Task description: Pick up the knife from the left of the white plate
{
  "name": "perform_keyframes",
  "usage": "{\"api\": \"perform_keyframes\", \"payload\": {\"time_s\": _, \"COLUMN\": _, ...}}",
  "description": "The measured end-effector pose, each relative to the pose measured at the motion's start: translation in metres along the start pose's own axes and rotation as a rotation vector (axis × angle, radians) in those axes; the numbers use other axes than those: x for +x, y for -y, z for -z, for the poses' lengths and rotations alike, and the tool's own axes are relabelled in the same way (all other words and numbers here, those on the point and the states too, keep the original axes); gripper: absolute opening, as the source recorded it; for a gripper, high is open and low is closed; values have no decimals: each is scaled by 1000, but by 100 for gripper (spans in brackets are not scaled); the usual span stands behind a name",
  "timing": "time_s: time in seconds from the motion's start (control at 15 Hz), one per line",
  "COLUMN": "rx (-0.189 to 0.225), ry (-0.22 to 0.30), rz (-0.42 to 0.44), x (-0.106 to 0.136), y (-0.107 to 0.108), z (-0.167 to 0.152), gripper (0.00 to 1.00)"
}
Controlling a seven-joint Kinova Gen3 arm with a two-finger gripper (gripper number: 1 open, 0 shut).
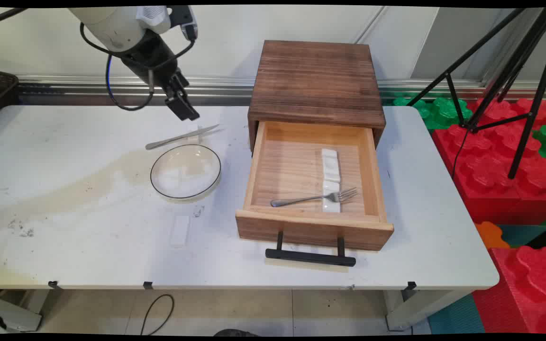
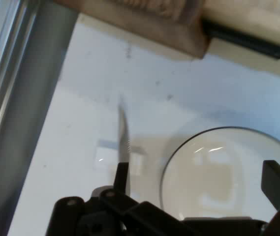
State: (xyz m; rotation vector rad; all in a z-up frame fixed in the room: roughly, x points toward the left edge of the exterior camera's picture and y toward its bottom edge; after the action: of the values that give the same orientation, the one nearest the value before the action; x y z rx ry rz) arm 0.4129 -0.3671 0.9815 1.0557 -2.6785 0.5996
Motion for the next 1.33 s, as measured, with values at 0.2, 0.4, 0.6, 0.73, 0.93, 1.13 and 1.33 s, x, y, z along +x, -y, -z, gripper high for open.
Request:
{"api": "perform_keyframes", "payload": {"time_s": 0.2, "rx": 25, "ry": 29, "rz": 9, "x": -11, "y": 24, "z": -11, "gripper": 100}}
{"api": "perform_keyframes", "payload": {"time_s": 0.4, "rx": 41, "ry": 56, "rz": 15, "x": -22, "y": 44, "z": -22, "gripper": 100}}
{"api": "perform_keyframes", "payload": {"time_s": 0.6, "rx": 46, "ry": 84, "rz": 16, "x": -32, "y": 62, "z": -35, "gripper": 100}}
{"api": "perform_keyframes", "payload": {"time_s": 0.73, "rx": 46, "ry": 103, "rz": 18, "x": -38, "y": 72, "z": -45, "gripper": 100}}
{"api": "perform_keyframes", "payload": {"time_s": 0.93, "rx": 37, "ry": 131, "rz": 20, "x": -47, "y": 85, "z": -62, "gripper": 100}}
{"api": "perform_keyframes", "payload": {"time_s": 1.13, "rx": 26, "ry": 152, "rz": 15, "x": -52, "y": 95, "z": -76, "gripper": 100}}
{"api": "perform_keyframes", "payload": {"time_s": 1.33, "rx": 3, "ry": 175, "rz": 3, "x": -59, "y": 105, "z": -94, "gripper": 100}}
